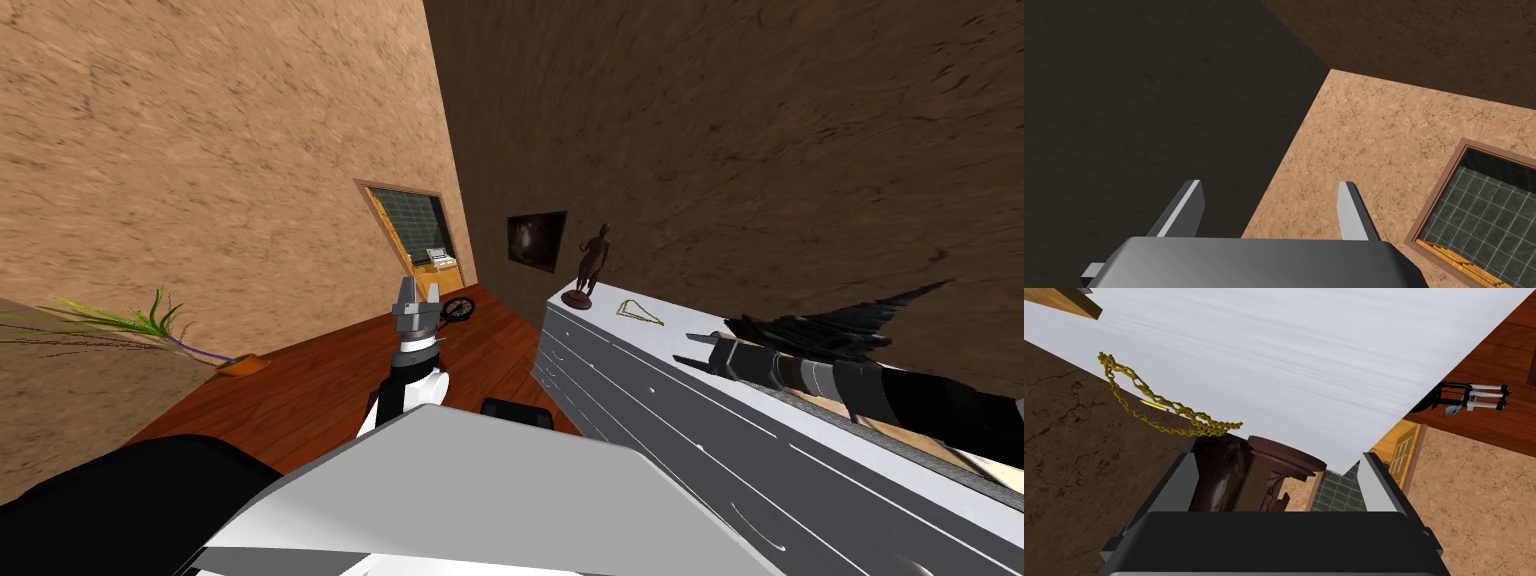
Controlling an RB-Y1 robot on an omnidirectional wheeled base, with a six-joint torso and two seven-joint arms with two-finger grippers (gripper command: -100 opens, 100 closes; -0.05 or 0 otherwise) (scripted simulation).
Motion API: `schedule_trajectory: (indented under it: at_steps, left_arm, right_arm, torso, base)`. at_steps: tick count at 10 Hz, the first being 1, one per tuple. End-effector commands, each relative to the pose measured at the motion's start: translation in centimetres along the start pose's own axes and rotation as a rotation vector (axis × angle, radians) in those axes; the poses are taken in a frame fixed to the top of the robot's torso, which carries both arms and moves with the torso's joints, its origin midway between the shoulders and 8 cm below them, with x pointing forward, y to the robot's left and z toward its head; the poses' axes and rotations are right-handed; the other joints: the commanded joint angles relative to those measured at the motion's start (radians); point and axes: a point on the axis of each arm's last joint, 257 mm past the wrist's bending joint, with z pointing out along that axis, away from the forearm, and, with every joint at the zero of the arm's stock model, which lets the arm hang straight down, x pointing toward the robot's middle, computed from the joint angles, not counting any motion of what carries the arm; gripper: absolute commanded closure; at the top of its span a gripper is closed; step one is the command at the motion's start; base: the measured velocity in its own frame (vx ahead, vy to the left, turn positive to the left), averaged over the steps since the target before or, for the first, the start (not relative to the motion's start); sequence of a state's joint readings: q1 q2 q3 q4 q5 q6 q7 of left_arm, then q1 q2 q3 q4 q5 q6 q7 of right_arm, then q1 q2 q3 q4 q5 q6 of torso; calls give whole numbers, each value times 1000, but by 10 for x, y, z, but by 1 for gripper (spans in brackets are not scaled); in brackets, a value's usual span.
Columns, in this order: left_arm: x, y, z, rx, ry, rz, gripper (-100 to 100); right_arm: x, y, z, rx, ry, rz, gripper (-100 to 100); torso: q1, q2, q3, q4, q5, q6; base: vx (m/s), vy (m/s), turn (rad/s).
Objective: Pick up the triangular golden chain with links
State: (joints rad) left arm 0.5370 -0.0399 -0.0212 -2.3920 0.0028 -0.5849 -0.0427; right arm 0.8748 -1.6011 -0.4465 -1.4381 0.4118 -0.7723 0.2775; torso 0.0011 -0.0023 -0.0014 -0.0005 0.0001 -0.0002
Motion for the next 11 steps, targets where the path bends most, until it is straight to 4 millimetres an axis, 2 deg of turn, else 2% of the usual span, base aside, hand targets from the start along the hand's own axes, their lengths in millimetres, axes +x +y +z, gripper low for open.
schedule_trajectory:
  at_steps: [1, 2, 3, 4, 5, 6, 7, 8, 11]
  left_arm:
    - [0, 0, 0, 0, 0, 0, 0]
    - [0, 0, 0, 0, 0, 0, 0]
    - [0, 0, 0, 0, 0, 0, 0]
    - [0, 0, 0, 0, 0, 0, 0]
    - [0, 0, 0, 0, 0, 0, 0]
    - [0, 0, 0, 0, 0, 0, 0]
    - [0, 0, 0, 0, 0, 0, 0]
    - [0, 0, 0, 0, 0, 0, 0]
    - [0, 0, 0, 0, 0, 0, 0]
  right_arm:
    - [7, -11, -4, -1, 59, -49, -100]
    - [0, -12, -1, -14, 67, -72, -100]
    - [9, -22, -5, -7, 112, -98, -100]
    - [2, -23, -1, -21, 120, -123, -100]
    - [9, -32, -5, -18, 164, -153, -100]
    - [3, -33, -1, -29, 170, -173, -100]
    - [10, -42, -5, -26, 211, -200, -100]
    - [4, -43, -1, -37, 216, -220, -100]
    - [5, -59, 1, -54, 298, -302, -100]
  torso:
    - [0, 0, 0, 0, 0, 0]
    - [0, 0, 0, 0, 0, 0]
    - [0, 0, 0, 0, 0, 0]
    - [0, -1, 0, 0, 0, 0]
    - [0, 0, 0, 0, 0, 0]
    - [0, -1, 0, 0, 0, 0]
    - [-1, 0, 0, 0, 0, 0]
    - [-1, 0, 0, 0, 0, 0]
    - [-1, 0, 0, 0, 0, 0]
  base:
    - [30, 17, 26]
    - [28, 10, 10]
    - [35, 15, 25]
    - [31, 11, 13]
    - [36, 11, 26]
    - [28, 4, 14]
    - [32, 4, 25]
    - [28, 2, 13]
    - [27, 6, 20]
